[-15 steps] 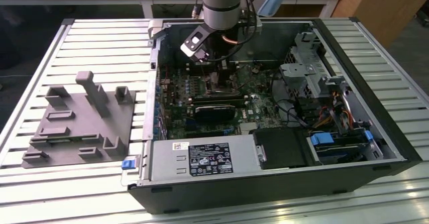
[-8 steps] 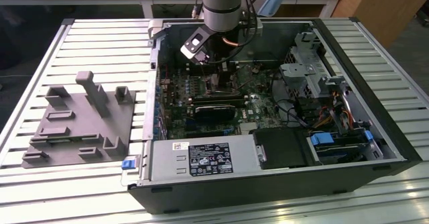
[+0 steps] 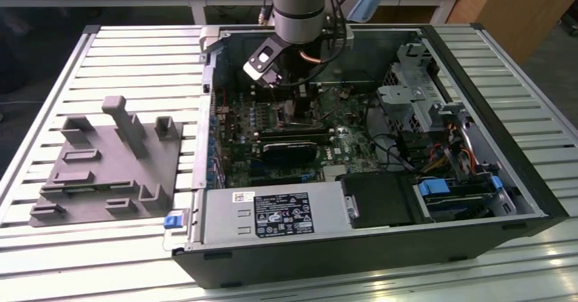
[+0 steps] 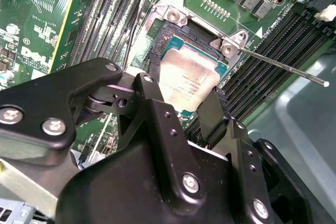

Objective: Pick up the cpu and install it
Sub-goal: 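Place the cpu into insertion slot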

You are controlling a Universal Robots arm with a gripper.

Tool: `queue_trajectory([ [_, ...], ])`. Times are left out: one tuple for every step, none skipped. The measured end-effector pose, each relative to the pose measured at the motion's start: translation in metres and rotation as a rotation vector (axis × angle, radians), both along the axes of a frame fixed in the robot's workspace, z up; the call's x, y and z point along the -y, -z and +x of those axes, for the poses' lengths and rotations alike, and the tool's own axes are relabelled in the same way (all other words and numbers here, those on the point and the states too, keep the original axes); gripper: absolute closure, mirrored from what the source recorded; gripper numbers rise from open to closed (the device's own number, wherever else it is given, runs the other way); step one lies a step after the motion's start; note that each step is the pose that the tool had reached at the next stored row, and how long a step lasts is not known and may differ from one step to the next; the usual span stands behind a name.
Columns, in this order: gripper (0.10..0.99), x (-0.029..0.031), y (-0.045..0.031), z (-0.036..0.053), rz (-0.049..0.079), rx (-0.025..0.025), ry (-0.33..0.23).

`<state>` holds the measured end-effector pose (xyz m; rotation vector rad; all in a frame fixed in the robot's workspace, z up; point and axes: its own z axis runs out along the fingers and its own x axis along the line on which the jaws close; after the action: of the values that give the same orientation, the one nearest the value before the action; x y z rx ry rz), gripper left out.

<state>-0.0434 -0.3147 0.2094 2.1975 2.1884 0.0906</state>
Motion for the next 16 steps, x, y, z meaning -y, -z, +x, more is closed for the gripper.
queue_trajectory([
  [0.553,0.0,0.0,0.0,0.0,0.0,0.0],
  [0.553,0.0001,0.0,0.0,0.0,0.0001,0.0],
  [0.553,0.0004,0.0001,0.0001,0.0,0.0002,0.0],
  [0.553,0.0009,0.0001,0.0001,0.0,0.0001,0.0],
  [0.553,0.0013,0.0,0.0,0.0,0.0001,0.0],
  [0.553,0.0015,0.0,0.0,0.0,0.0,0.0],
  [0.553,0.0016,0.0001,0.0,0.0,0.0001,0.0],
  [0.553,0.0017,0.0002,0.0,0.0,0.0,0.0],
  [0.553,0.0018,0.0004,0.0,0.0,0.0,0.0],
  [0.553,0.0018,0.0008,0.0,0.0,0.0001,0.0],
  [0.553,0.0018,0.0014,0.0,0.0,0.0001,0.0],
  [0.553,0.0018,0.002,0.0,0.0,0.0001,0.0],
  [0.553,0.0018,0.0026,0.0,0.0,0.0001,0.0],
  [0.553,0.0018,0.0031,0.0,0.0,0.0001,0.0],
  [0.553,0.0018,0.0032,0.0,0.0,-0.0001,0.0],
  [0.553,0.0018,0.0033,0.0,0.0,-0.0001,0.0],
])
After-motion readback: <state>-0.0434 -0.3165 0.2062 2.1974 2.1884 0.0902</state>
